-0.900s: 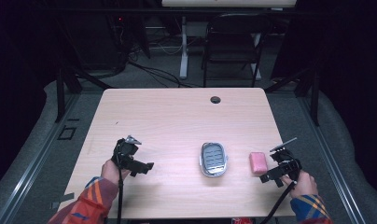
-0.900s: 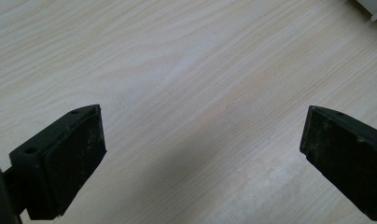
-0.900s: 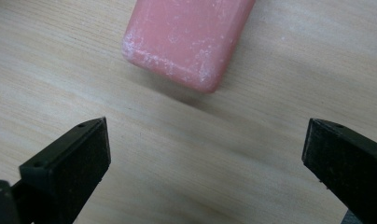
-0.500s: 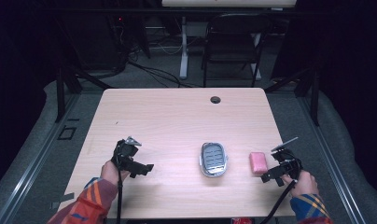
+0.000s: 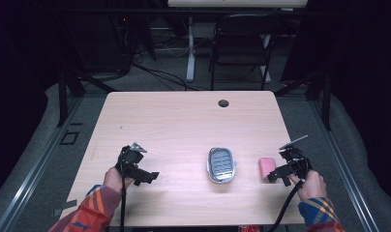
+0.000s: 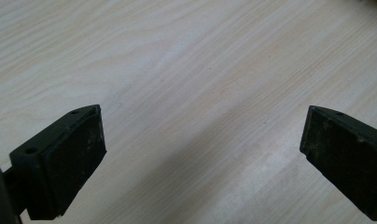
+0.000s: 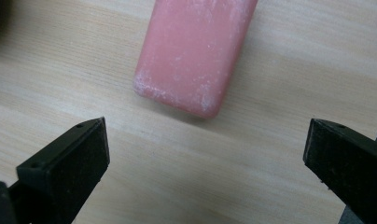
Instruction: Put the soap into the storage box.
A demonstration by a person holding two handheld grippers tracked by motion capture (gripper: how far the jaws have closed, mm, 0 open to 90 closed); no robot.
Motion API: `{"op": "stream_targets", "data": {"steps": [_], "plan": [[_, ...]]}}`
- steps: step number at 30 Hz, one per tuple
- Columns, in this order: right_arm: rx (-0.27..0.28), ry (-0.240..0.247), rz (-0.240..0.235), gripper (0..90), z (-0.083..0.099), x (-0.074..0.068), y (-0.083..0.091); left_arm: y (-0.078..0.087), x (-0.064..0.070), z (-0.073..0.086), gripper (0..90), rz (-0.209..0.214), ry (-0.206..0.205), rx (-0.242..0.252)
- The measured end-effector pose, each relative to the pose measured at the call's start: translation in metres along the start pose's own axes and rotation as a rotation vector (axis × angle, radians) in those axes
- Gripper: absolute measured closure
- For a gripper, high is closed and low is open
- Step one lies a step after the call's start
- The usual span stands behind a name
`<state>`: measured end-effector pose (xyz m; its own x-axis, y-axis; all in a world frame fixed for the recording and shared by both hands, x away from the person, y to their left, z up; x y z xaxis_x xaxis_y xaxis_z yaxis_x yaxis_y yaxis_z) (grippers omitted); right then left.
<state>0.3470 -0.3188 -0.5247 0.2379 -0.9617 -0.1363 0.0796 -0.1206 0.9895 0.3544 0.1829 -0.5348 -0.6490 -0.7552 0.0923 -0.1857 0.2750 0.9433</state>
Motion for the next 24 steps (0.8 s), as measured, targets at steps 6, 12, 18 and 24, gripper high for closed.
{"op": "stream_targets", "data": {"steps": [6,12,18,24], "plan": [[-0.002,-0.011,-0.007,0.0,-0.012,-0.005,0.005,-0.001,-0.002,0.0,0.1,0.002,0.006,0.002],[-0.015,-0.011,-0.035,0.0,-0.02,-0.001,0.004,-0.001,-0.002,-0.001,0.1,-0.001,0.002,-0.003],[-0.013,-0.032,-0.05,0.0,-0.025,-0.002,0.001,-0.002,-0.002,-0.002,0.1,-0.002,-0.002,-0.004],[-0.029,-0.007,-0.035,0.0,-0.034,-0.006,-0.001,-0.002,-0.003,-0.001,0.1,0.003,0.005,-0.005]]}}
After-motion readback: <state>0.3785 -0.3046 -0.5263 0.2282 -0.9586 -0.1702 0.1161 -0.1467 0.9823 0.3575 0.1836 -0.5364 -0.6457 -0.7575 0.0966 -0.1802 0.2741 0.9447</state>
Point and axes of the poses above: each handheld gripper's, and its own axes: y roughly backward along the jaws, z roughly out of its underside, x roughly to its right, the point moved 1 cm from there along -y, roughly forward along the jaws, and after that the axes turned 13 degrees about -x, right-handed, at the moved point
